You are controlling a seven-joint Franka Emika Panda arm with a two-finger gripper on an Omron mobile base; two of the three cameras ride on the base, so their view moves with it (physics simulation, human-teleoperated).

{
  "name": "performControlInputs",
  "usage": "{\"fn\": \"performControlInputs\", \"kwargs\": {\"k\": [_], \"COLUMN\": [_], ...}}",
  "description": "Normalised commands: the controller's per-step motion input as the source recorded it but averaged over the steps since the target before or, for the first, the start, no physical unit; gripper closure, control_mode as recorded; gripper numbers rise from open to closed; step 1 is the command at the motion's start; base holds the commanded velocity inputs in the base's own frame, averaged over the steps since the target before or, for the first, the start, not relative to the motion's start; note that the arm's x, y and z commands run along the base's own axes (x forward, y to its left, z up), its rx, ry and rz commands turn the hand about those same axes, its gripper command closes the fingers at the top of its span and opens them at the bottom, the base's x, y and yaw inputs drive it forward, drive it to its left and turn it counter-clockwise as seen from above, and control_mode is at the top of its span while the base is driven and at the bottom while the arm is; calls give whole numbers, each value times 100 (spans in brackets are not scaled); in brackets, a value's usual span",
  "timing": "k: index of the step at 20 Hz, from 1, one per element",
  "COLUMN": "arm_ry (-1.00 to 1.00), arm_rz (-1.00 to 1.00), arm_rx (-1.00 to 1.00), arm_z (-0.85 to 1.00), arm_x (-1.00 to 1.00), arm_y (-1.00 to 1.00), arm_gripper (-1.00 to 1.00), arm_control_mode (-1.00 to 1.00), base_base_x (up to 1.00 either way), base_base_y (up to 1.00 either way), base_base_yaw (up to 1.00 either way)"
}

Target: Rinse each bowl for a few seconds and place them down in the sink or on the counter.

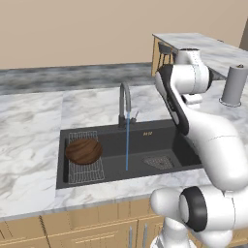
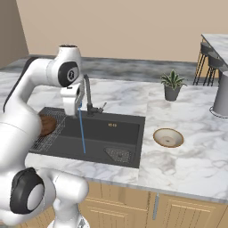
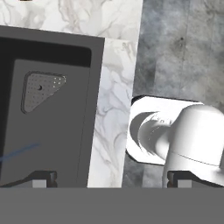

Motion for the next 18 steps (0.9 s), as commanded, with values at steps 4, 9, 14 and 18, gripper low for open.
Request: {"fn": "performControlInputs", "kwargs": {"k": [4,9,14,18], "arm_ry": [0,-1,-7,-7], "arm_rz": [0,4,9,11], "arm_rx": [0,3,3,5], "arm_z": [0,-3,-3,0], "arm_x": [-18,-7,-3,1], "arm_y": [-87,-70,-59,-49], "arm_gripper": [-100,-100,-100,-100], "arm_control_mode": [-100,-100,-100,-100], "base_base_x": [0,0,0,0], "base_base_y": [0,0,0,0], "base_base_yaw": [0,0,0,0]}}
